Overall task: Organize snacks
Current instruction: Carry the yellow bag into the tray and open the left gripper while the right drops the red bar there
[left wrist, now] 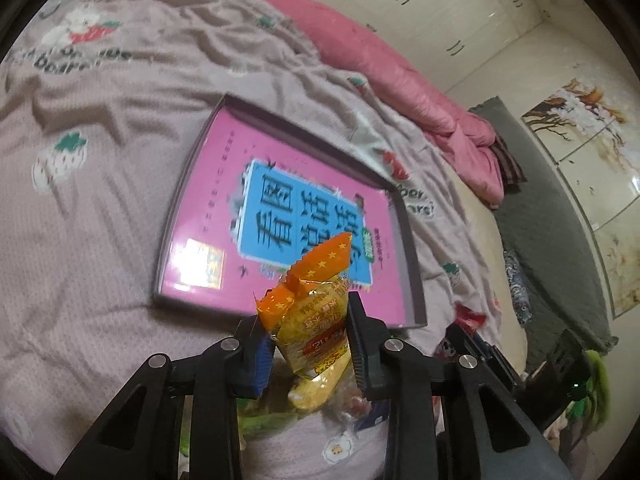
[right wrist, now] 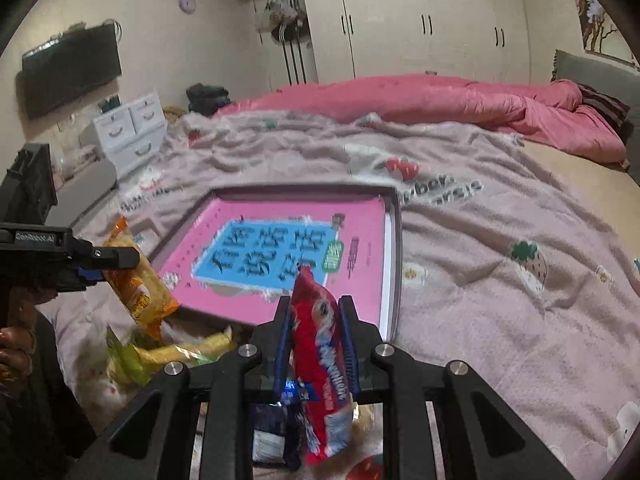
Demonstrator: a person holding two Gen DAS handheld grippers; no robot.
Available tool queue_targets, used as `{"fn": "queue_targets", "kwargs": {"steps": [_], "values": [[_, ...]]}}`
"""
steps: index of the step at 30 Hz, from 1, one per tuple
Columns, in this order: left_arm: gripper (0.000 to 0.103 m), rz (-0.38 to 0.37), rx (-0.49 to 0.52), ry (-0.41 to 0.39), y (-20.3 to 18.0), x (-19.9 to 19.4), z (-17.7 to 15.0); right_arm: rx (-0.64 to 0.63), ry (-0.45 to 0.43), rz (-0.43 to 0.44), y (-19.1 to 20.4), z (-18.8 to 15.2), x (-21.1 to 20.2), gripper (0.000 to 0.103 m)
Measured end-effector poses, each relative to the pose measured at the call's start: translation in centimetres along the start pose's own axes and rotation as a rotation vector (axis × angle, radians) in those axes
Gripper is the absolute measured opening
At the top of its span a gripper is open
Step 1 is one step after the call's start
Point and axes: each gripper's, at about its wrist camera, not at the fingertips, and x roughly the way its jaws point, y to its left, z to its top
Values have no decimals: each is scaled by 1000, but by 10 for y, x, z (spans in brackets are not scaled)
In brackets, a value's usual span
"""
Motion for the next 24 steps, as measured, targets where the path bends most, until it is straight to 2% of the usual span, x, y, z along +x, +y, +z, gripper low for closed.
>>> {"fn": "queue_targets", "kwargs": {"steps": [5,13,22,23,24], "values": [[33,-4,-6,-28,4,-3,9,15,-42,12,-1,6,-5,23],[33,16,-17,-53,13,0,16,55,-47,12,-9,8,-6,19],[33,16,-9,-44,14,4,15,163,25,56,-27,-2,8,20],[33,16,-5,-45,14,3,15,177,28,57,-29,-3,9,21],[33,15,-4,-44,13,3,14,192,37,68,-31,-4,11,27]]}}
